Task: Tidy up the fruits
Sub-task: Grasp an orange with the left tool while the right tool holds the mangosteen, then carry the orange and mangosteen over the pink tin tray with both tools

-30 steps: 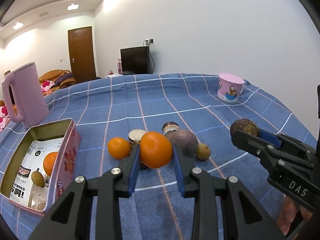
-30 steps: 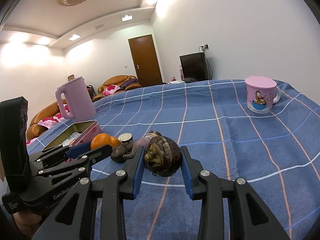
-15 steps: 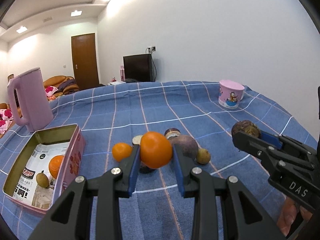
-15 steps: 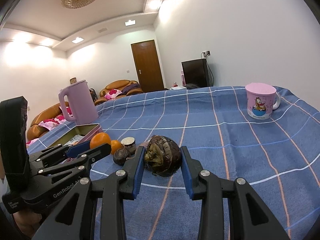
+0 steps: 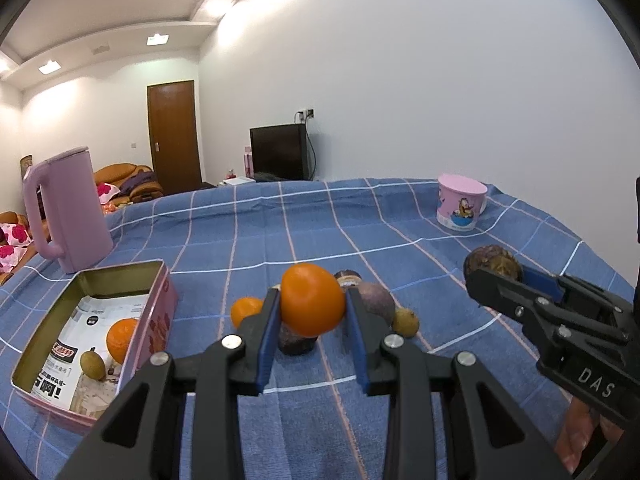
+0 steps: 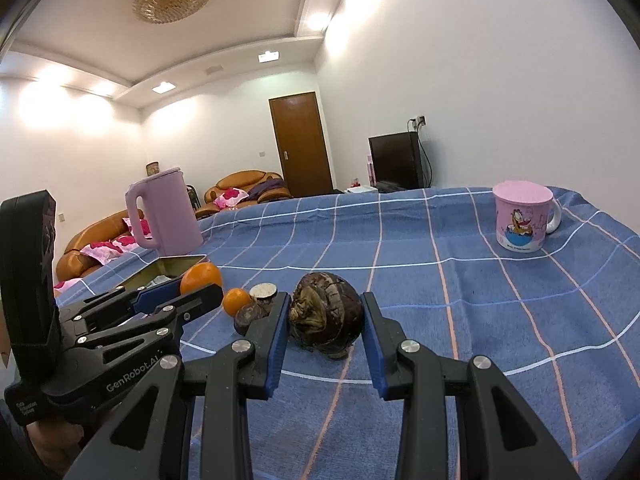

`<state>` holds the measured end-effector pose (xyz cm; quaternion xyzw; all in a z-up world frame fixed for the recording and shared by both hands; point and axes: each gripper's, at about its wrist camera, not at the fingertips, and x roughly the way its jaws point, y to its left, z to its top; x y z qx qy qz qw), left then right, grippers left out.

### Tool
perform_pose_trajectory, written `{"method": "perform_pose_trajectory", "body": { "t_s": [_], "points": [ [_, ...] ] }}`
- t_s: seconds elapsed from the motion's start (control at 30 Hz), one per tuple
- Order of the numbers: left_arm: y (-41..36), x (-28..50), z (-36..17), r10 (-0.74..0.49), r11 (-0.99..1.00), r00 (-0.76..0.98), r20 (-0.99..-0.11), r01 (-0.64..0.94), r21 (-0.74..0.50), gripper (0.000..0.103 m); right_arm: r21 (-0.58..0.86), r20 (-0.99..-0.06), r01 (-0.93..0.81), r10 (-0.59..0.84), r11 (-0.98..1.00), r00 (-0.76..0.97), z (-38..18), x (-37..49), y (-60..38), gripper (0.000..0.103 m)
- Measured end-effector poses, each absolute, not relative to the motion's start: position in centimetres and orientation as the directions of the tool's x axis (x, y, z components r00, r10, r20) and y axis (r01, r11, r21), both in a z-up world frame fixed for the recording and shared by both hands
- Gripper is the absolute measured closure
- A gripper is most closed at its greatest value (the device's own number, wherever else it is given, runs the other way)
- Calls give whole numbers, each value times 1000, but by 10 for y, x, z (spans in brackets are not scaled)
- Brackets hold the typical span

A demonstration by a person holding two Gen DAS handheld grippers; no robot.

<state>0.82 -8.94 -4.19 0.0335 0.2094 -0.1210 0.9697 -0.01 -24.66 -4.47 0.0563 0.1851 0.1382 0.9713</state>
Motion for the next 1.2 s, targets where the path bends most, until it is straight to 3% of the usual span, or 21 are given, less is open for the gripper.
{"method": "perform_pose_trajectory", "body": {
  "t_s": [0.63,1.2],
  "points": [
    [-75,3,-33,-191,977,911,-366,212,18,70,137,-302,-237,268,962,915,-39,-9,-244,67],
    [-14,15,-27,-78,997,919,-388,81,-9,70,127,-334,-371,391,920,858,-21,20,-184,66]
  ]
}}
